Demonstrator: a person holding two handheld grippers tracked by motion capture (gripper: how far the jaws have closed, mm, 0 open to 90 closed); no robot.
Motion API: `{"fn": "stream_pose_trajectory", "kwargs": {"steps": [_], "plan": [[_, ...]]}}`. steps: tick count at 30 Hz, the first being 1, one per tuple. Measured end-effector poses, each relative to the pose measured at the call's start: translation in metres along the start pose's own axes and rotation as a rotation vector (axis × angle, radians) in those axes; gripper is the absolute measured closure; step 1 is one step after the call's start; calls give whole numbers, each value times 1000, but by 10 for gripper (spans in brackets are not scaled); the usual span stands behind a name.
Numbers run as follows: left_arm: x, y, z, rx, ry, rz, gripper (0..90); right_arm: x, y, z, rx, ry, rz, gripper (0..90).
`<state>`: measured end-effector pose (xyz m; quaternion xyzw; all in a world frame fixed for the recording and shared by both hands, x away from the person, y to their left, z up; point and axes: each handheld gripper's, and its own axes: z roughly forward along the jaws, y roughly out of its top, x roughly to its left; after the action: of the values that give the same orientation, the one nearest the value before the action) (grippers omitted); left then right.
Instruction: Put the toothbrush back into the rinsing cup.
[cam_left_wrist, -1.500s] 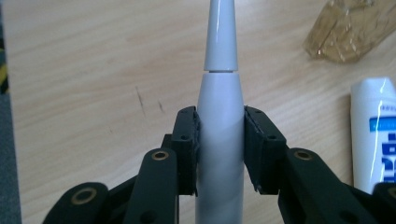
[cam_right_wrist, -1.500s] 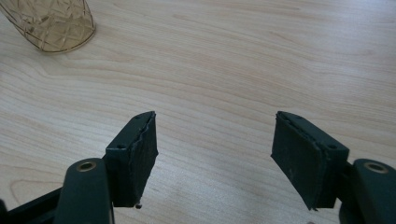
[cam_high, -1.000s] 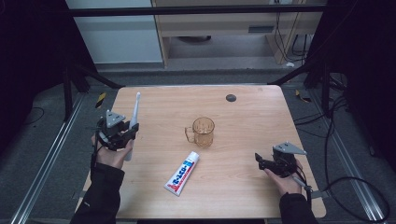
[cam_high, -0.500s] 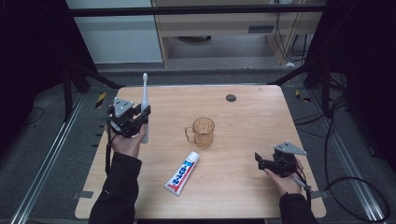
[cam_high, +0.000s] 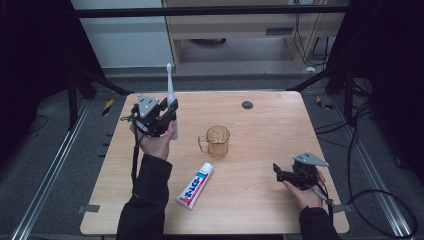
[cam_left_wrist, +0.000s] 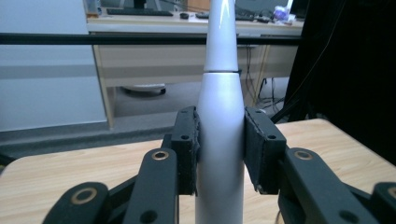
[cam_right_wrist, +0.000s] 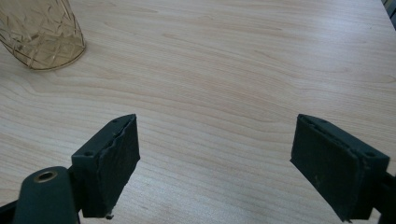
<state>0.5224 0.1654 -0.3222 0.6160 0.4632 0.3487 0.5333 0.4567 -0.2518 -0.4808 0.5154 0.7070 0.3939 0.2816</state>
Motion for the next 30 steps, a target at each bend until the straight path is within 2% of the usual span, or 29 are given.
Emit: {"fn": "stream_pose_trajectory", "kwargs": {"steps": [8,21,30], "plan": [[-20,1,11,-35,-14,-3,669,2,0,0,-4,4,6,152],[-48,-3,27,-50,-36,-2,669,1,0,1,-10,2,2,152],[-64,-5,36,-60,-59,-20,669,1,0,0,-9,2,7,153]]}}
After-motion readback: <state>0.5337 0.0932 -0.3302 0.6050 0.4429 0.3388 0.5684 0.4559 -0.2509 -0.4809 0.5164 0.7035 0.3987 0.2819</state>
